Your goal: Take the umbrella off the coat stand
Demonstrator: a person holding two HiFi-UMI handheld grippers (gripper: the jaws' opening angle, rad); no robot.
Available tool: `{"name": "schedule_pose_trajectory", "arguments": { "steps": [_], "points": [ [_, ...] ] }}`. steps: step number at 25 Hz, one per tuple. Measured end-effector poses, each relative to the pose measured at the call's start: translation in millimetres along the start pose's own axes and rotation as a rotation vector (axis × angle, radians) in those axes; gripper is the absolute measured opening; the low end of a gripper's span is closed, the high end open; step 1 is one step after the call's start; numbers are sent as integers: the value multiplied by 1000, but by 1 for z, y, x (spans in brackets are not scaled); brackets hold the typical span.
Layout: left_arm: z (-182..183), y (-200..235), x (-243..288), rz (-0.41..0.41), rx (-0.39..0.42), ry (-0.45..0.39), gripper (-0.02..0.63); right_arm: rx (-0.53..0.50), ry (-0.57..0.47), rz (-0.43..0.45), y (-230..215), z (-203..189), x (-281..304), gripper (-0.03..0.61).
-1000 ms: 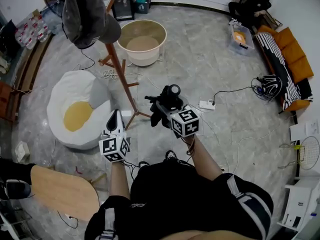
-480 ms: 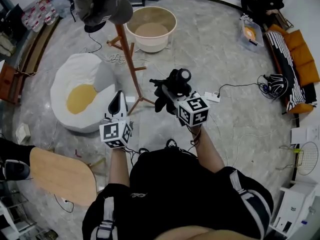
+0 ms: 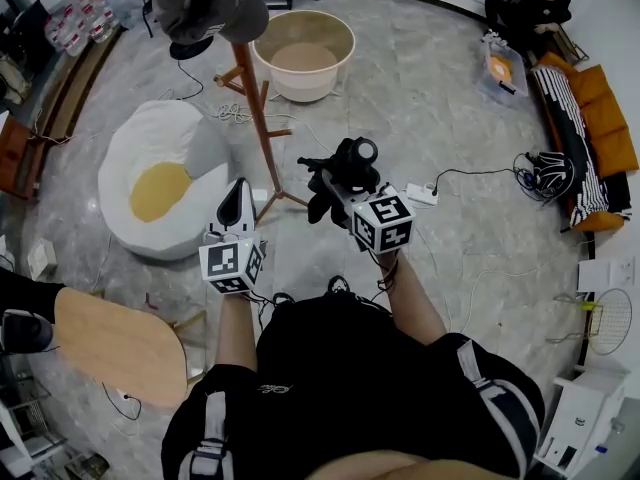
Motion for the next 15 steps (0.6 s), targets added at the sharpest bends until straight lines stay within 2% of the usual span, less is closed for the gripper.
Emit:
{"name": "schedule_pose_trajectory", "arguments": {
  "steps": [15],
  "points": [
    [2,-19,6,-21,16,-6,-2,-30,7,-17,-9,-1,-11,253]
  ]
}}
Point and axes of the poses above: the fingertips, and each gripper's own axes: x forward along the fingers, y to its left, z out of its top, the point moved 7 cm from there along -x, backward along the fingers, and after that the axes turned 2 degrees about x, right-handed, at the moved point
